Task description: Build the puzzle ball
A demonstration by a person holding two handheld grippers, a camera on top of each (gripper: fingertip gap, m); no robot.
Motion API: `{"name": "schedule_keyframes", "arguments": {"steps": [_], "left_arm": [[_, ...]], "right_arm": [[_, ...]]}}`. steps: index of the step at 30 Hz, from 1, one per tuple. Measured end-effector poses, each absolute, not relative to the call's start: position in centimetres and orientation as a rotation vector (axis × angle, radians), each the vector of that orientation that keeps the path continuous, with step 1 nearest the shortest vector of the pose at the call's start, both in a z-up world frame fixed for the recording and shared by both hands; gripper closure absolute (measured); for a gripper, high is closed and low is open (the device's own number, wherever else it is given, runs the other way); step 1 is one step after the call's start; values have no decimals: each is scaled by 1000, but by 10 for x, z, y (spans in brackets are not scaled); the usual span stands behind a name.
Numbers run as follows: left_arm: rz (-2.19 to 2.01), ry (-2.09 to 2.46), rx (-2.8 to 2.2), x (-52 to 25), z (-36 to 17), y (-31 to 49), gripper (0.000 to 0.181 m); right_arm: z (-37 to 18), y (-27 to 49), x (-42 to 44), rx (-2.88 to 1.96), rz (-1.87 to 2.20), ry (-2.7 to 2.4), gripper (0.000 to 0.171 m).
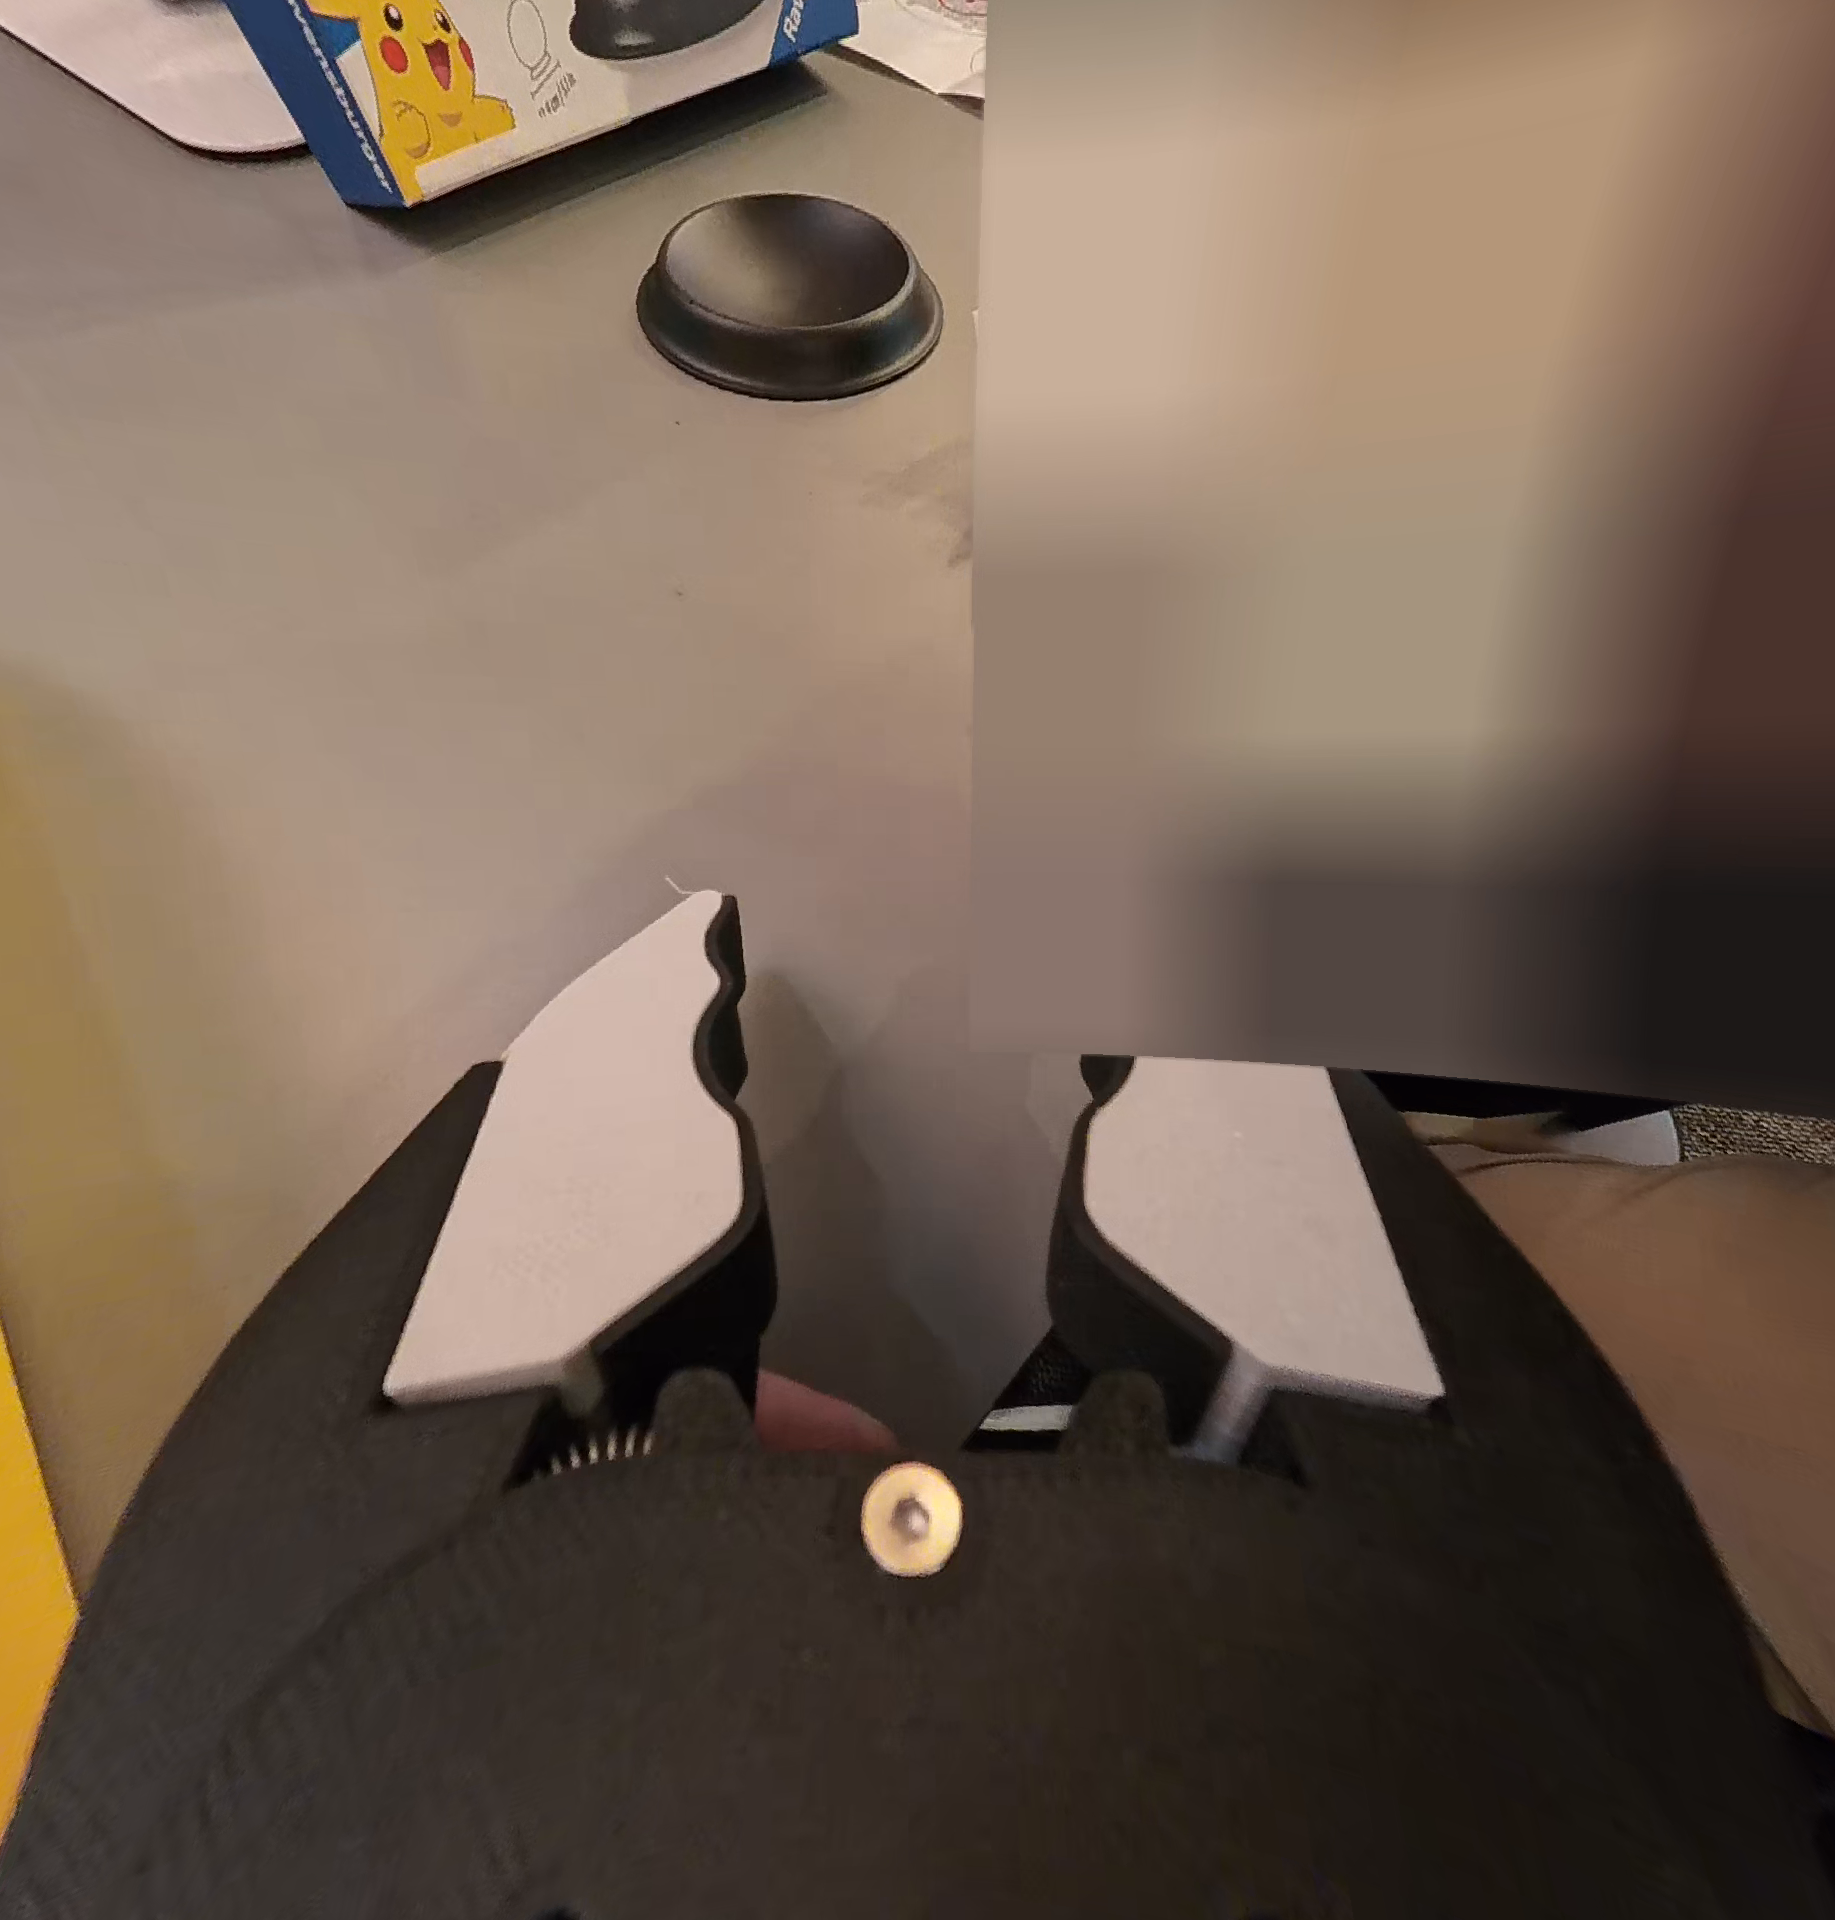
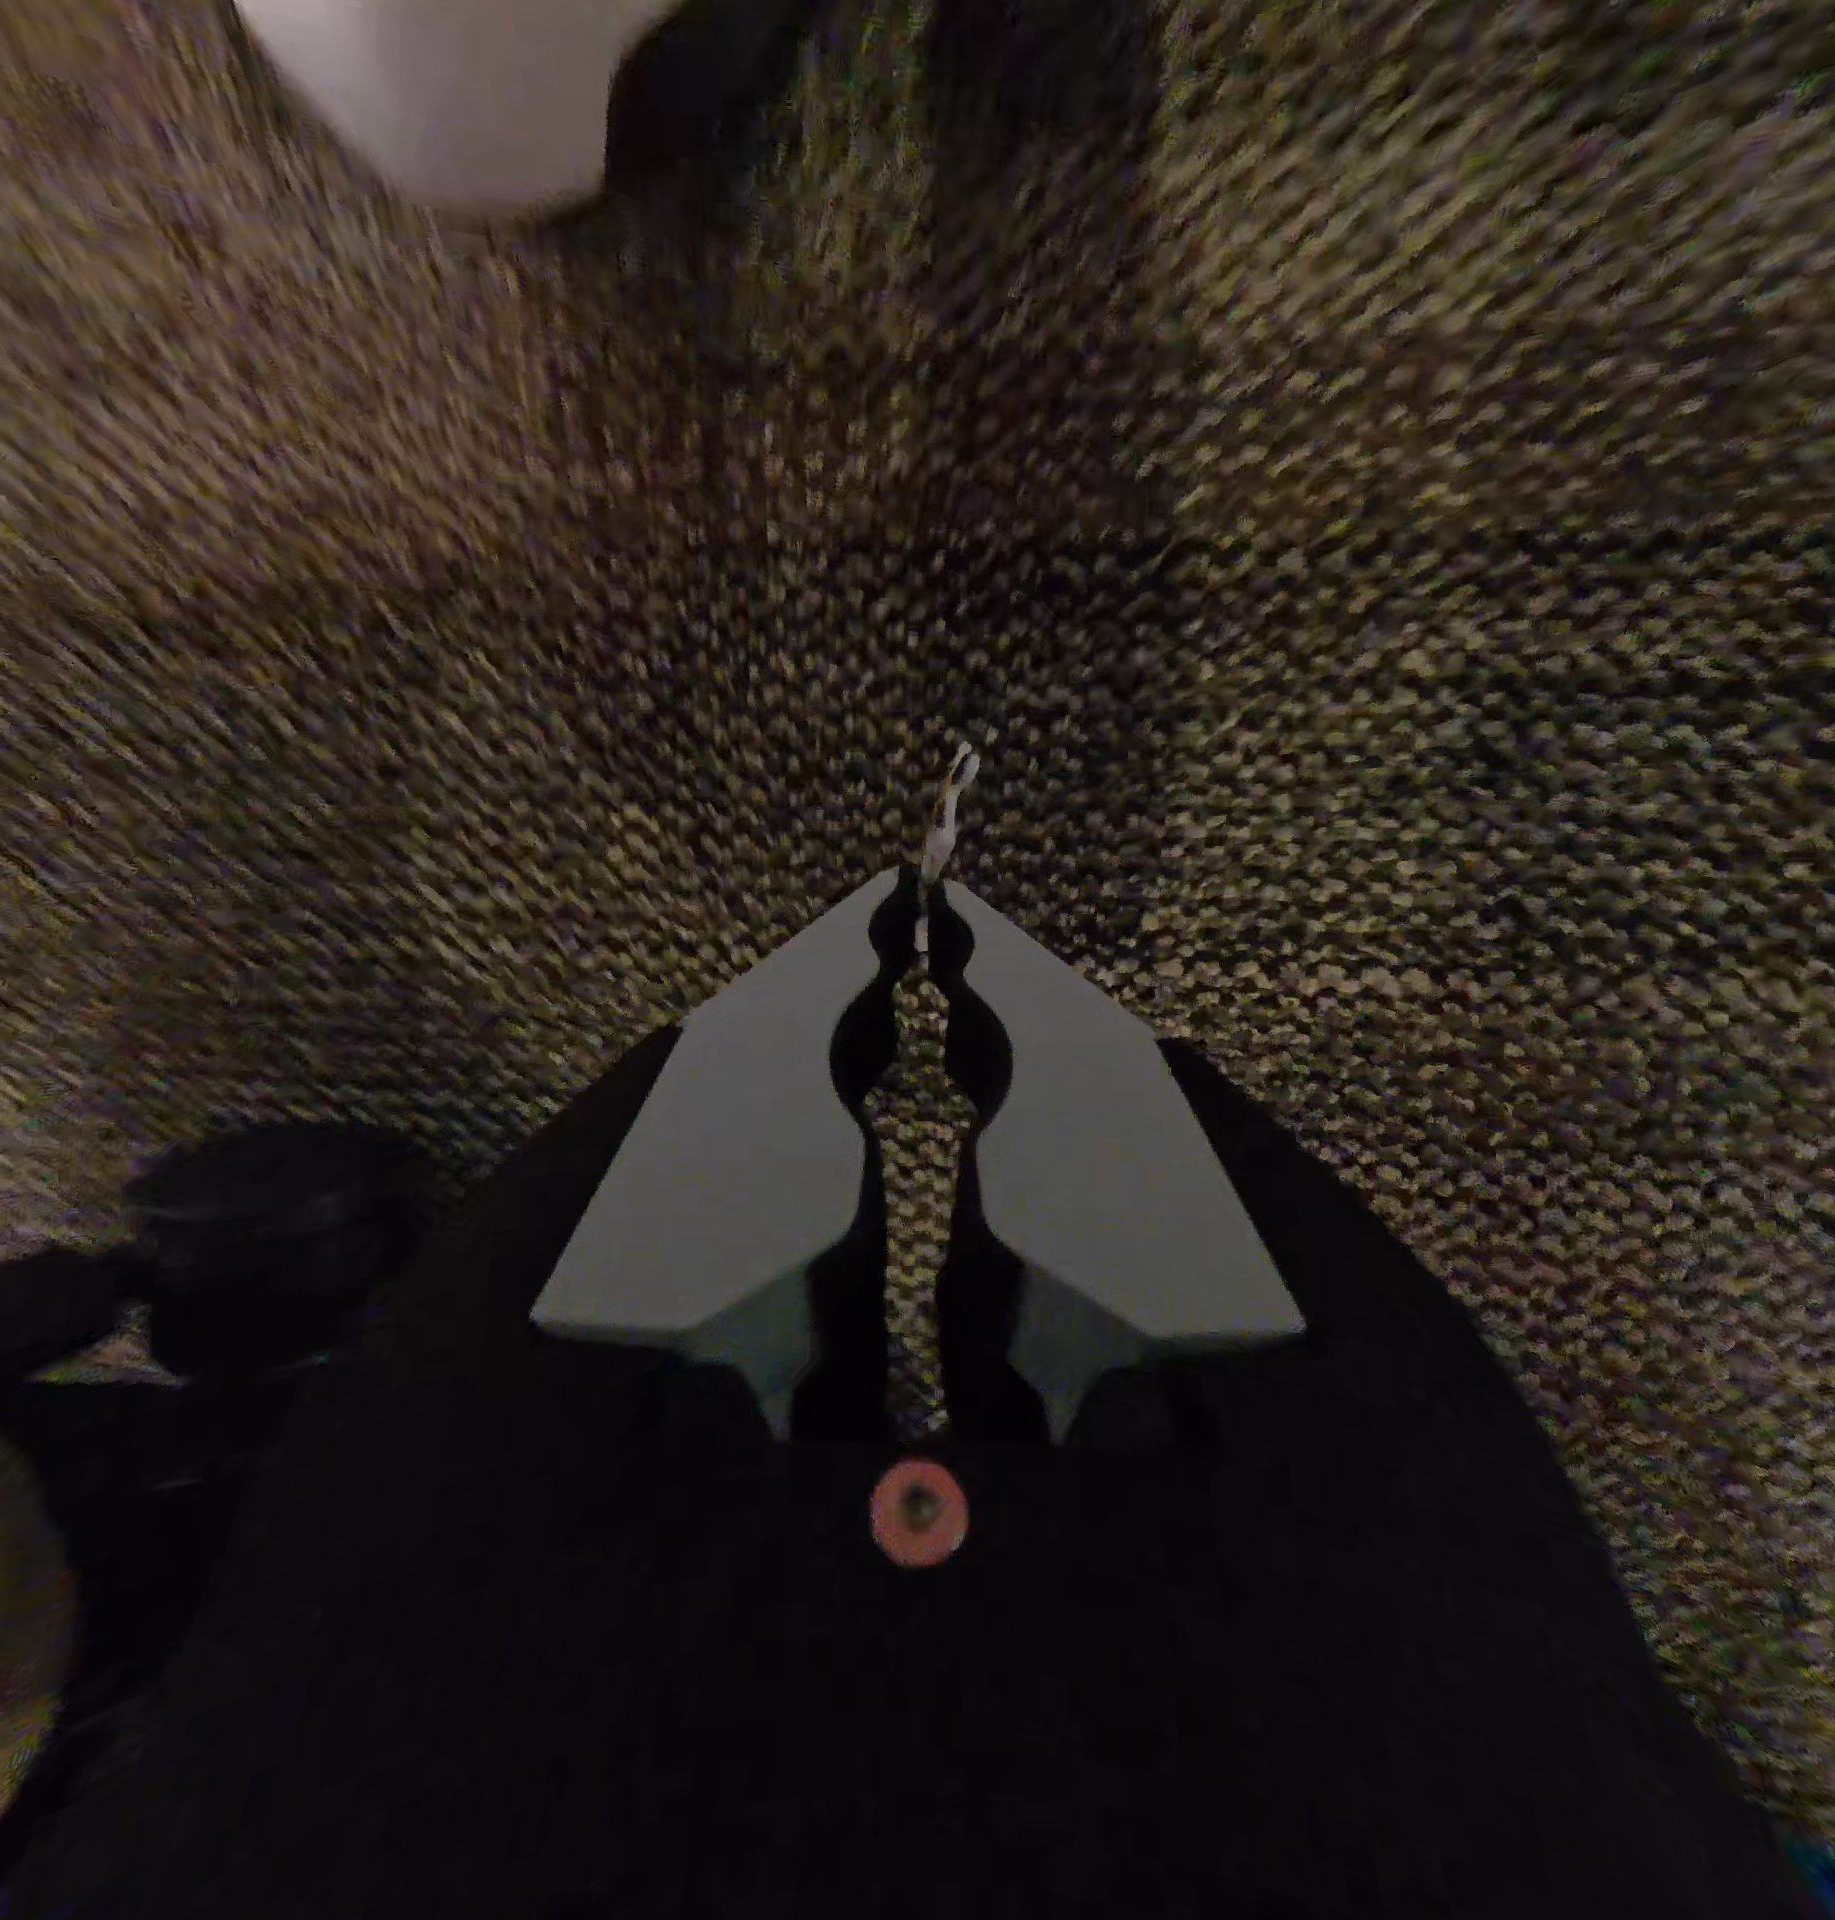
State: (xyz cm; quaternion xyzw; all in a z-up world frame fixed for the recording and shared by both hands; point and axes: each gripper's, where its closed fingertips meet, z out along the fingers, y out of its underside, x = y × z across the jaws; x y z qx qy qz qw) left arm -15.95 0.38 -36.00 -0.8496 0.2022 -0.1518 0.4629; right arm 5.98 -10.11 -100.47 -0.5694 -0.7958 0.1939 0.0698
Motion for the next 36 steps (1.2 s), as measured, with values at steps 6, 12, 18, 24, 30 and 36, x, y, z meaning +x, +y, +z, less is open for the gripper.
{"name": "schedule_keyframes", "arguments": {"steps": [6,12,18,24,30,36], "left_arm": [[-391,485,-2142,-160,-364,5,111],[-417,401,-2169,-163,-362,8,100],[-469,315,-2105,-148,-339,7,99],[-547,293,-2042,-91,-320,14,98],[-546,152,-2106,-74,-331,39,100],[-573,118,-2237,-66,-360,57,104]], "right_arm": [[-890,-71,53,-1871,800,-2035,171],[-747,-59,105,-1882,730,-1923,170],[-567,-69,131,-1727,759,-1900,170],[-402,-43,87,-1441,734,-1780,170],[-325,-27,48,-1260,829,-1742,171],[-267,0,27,-1121,886,-1711,171]]}}
